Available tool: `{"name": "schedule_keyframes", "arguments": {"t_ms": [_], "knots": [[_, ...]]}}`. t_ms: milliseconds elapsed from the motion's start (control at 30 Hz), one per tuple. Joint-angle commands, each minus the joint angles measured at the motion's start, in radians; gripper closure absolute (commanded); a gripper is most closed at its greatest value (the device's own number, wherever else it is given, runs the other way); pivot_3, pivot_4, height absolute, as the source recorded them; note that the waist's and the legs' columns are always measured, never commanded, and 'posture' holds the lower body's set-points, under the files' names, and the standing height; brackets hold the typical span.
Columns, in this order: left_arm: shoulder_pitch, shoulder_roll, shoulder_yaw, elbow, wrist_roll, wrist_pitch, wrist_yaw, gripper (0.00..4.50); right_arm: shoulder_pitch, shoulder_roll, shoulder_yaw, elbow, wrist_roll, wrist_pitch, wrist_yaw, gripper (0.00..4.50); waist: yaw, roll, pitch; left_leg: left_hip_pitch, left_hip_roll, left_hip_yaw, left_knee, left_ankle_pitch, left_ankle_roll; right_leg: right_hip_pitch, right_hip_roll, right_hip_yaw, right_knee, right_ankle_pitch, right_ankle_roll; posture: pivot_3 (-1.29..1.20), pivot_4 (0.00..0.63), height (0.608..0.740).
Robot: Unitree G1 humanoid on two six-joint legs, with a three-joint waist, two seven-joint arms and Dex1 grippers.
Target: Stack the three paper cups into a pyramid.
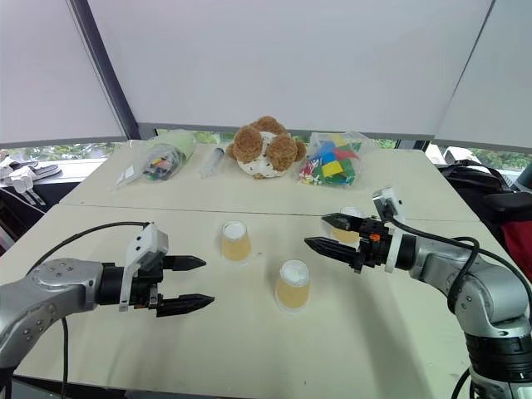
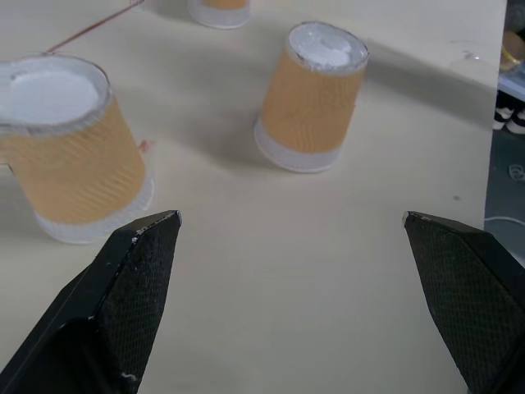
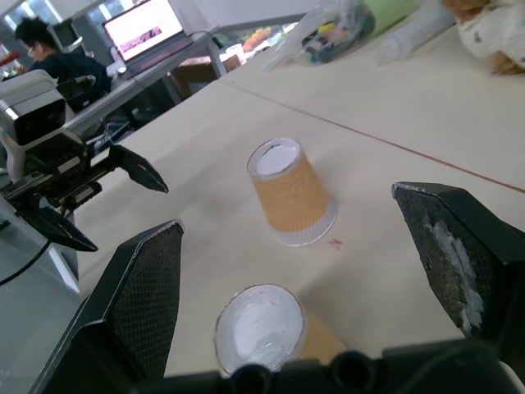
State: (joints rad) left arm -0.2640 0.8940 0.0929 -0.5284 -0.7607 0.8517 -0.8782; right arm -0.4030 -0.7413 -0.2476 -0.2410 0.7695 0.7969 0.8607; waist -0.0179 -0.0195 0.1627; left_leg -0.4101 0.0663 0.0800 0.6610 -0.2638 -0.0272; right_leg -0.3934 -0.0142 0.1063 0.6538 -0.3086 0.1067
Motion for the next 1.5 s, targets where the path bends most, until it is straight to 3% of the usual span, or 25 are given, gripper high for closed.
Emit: {"name": "schedule_keyframes", "arguments": {"t_ms": [33,133,333,767,867,933,967,1100,1333,1500], "knots": [[-0.056,-0.019,0.034,-0.015,-0.077,0.038,0.012,0.0,-0.068,0.038,0.034,0.195,-0.2,-0.215,-0.096,0.05,-0.001,0.0,0.0,0.0,0.0,0.0,0.0,0.0,0.0,0.0,0.0,0.0,0.0,0.0,0.0,0.0,0.15,0.74],[-0.081,-0.01,0.023,-0.031,-0.089,0.056,0.014,0.0,-0.137,0.08,0.084,0.397,-0.356,-0.409,-0.158,0.05,-0.003,0.0,0.0,0.0,0.0,0.001,0.001,0.0,0.0,0.0,0.0,0.001,0.0,0.0,0.0,0.0,0.15,0.74],[-0.05,-0.005,0.025,-0.064,-0.097,0.072,0.039,0.0,-0.23,0.136,0.113,0.66,-0.484,-0.644,-0.183,0.05,-0.004,0.0,0.0,-0.001,0.0,0.002,-0.002,0.0,0.0,-0.003,0.0,0.001,0.0,0.001,0.001,0.0,0.15,0.74],[0.006,0.007,0.019,-0.079,-0.061,0.041,0.048,0.0,-0.273,0.182,0.097,0.834,-0.51,-0.691,-0.176,0.05,-0.003,0.001,0.0,0.0,0.0,0.002,0.0,0.0,-0.001,-0.002,0.0,0.001,0.002,0.001,0.001,0.0,0.15,0.74],[0.008,0.006,0.016,-0.074,-0.052,0.033,0.043,0.0,-0.275,0.189,0.09,0.839,-0.509,-0.703,-0.184,1.32,-0.004,0.0,0.0,0.0,0.0,0.002,0.0,0.0,-0.001,-0.002,0.0,0.001,0.002,0.001,0.001,0.0,0.15,0.74],[0.012,0.005,0.012,-0.071,-0.044,0.027,0.04,0.0,-0.277,0.191,0.086,0.837,-0.508,-0.711,-0.184,2.27,-0.004,0.001,0.0,0.0,0.0,0.002,0.0,0.0,-0.001,-0.002,0.0,0.001,0.002,0.001,0.001,0.0,0.15,0.74],[0.015,0.005,0.01,-0.069,-0.039,0.023,0.038,0.0,-0.278,0.19,0.083,0.835,-0.505,-0.711,-0.184,2.33,-0.004,0.001,0.0,0.0,0.0,0.002,0.0,0.0,-0.001,-0.002,0.0,0.001,0.002,0.001,0.001,0.0,0.15,0.74],[0.02,0.005,0.004,-0.066,-0.03,0.016,0.032,0.0,-0.247,0.158,0.069,0.75,-0.459,-0.701,-0.094,2.33,-0.003,0.001,0.0,0.0,0.0,0.002,0.0,0.0,-0.001,-0.002,0.0,0.001,0.002,0.001,0.001,0.0,0.15,0.74],[0.023,0.012,0.002,-0.032,-0.014,0.002,0.006,0.0,0.019,-0.044,0.063,0.356,-0.313,-0.556,0.235,2.33,0.004,0.001,0.0,0.0,0.0,0.001,0.0,0.0,0.0,-0.001,0.0,0.0,0.002,0.0,0.001,0.0,0.15,0.74],[0.002,0.012,-0.021,0.004,0.011,-0.013,-0.023,0.0,0.141,-0.116,0.064,0.162,-0.273,-0.485,0.292,2.33,-0.007,0.001,0.0,0.002,0.0,0.001,0.0,0.0,0.0,0.0,0.0,0.0,0.002,0.0,0.001,0.0,0.15,0.74]]}}
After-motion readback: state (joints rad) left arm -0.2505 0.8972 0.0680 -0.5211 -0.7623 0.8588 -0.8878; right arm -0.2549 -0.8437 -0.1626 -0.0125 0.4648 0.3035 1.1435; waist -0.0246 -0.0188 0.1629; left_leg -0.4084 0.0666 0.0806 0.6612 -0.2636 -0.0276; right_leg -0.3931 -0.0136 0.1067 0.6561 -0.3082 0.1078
